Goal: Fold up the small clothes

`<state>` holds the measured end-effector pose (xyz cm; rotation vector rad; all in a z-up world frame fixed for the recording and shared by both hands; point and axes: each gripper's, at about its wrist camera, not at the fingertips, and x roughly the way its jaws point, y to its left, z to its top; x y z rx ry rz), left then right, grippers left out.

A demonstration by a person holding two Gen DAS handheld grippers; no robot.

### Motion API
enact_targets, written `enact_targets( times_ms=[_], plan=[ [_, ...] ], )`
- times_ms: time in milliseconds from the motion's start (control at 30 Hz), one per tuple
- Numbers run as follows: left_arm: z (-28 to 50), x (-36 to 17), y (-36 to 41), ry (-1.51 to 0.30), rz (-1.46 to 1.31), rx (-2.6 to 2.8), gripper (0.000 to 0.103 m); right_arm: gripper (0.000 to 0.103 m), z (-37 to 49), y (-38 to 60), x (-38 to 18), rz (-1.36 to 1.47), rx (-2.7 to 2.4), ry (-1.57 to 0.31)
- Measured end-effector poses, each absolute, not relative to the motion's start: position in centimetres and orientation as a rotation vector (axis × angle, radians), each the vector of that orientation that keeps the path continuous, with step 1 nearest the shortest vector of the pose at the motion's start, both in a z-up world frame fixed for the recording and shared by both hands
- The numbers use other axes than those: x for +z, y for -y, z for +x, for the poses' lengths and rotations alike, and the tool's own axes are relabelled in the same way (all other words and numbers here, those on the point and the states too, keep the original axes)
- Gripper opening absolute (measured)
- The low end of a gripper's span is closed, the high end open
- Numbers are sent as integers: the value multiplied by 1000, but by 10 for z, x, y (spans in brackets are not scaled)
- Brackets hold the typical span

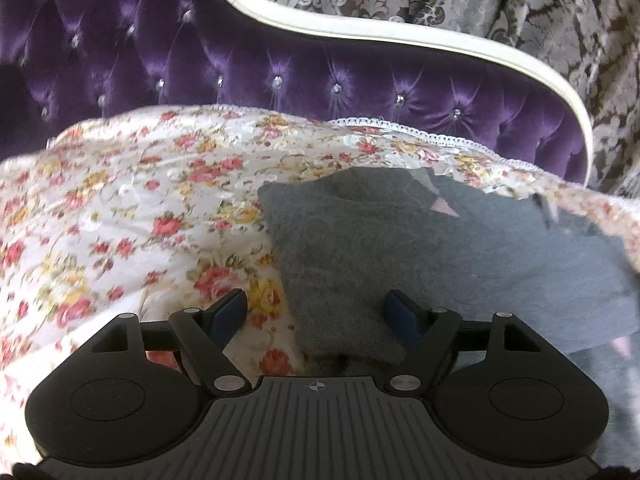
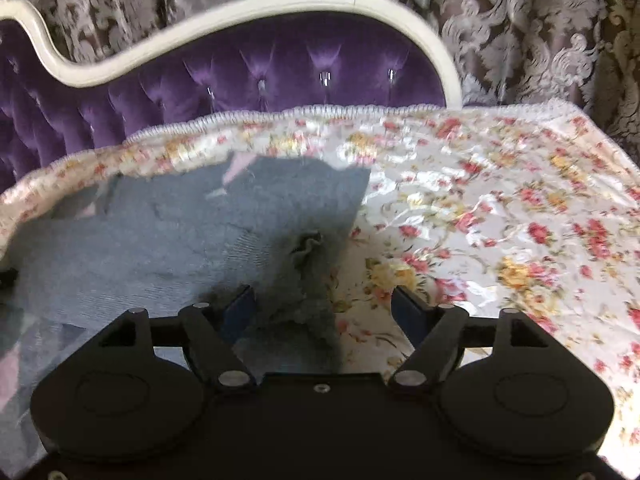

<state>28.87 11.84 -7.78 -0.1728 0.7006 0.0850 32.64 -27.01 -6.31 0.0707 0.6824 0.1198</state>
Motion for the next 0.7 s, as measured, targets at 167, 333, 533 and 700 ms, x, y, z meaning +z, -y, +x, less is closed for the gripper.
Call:
enact_targets(
  times_ms=[167,333,533,700],
  plan=[
    [243,-52,-102,-686,-141,42,75,92,279,274,-38,126,184,-605],
    [181,-42,-85,-716,-144,-28,76,99,226,275,-27,207,259,-582],
    [114,-43,-78,-745,-203,-57,76,99,161,266,-32,261,328,-601],
    [74,-50,-73,-774,-237,-62,76,99,116,256,-43,263,343,-639]
  ],
)
